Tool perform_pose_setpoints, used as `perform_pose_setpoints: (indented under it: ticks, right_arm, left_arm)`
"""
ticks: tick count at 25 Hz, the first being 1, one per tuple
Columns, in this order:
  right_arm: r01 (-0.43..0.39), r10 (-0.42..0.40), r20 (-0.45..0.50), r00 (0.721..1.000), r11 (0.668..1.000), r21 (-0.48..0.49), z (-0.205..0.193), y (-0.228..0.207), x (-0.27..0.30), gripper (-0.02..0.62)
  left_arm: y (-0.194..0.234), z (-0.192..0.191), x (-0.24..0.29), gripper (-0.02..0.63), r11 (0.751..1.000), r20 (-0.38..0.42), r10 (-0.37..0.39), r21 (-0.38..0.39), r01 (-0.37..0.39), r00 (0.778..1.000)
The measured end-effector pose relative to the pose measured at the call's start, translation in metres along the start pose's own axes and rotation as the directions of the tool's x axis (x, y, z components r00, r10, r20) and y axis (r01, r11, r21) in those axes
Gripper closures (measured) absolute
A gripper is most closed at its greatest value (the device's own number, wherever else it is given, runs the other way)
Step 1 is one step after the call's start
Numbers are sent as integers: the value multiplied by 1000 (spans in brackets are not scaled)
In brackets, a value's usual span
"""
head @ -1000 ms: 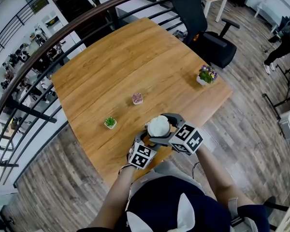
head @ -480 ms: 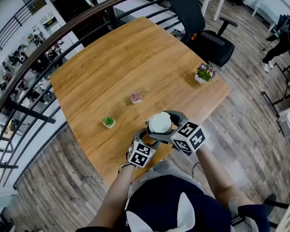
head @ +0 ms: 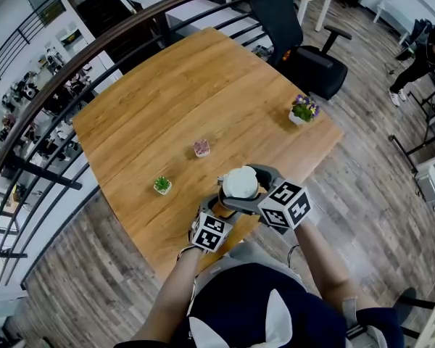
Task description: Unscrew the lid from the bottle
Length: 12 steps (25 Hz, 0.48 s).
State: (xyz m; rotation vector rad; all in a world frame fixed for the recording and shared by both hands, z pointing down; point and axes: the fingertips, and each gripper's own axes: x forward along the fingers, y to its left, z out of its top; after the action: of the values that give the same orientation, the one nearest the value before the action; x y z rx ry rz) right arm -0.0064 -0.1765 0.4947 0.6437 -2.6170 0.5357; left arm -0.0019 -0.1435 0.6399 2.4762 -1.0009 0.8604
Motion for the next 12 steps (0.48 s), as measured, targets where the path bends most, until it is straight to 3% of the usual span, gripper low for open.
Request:
perform_pose_setpoints:
  ticks: [12]
  right_arm:
    - [47, -51, 53, 997, 996, 72, 4, -9, -7, 133]
  left_arm:
    - [1, -3, 1, 273, 1000, 4, 1, -4, -1, 1000]
